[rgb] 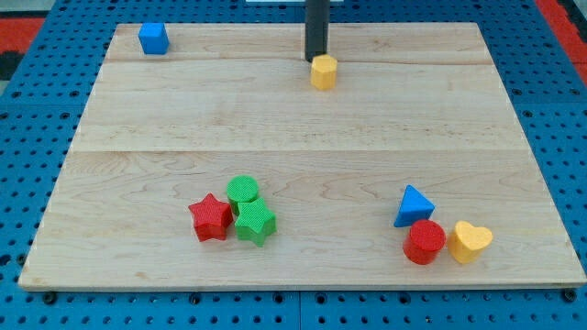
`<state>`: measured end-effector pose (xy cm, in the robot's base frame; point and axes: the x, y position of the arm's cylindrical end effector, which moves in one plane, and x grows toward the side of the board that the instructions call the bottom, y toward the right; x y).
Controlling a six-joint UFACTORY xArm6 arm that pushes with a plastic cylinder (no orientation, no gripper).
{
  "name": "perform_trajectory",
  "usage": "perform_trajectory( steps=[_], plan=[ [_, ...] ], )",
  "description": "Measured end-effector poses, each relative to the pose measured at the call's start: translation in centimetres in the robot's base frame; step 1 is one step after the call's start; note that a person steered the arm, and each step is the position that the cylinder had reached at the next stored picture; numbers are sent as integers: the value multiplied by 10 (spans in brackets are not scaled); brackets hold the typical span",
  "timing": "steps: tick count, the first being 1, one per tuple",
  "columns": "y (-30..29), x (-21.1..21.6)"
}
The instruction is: Move the yellow hexagon to the top right of the green circle
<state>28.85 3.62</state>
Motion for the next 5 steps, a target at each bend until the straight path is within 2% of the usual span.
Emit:
perform_trajectory(
  steps=[1, 2, 3, 5],
  plan=[
    [1, 44],
    [15, 34],
    [37, 53],
    [21, 127]
  ],
)
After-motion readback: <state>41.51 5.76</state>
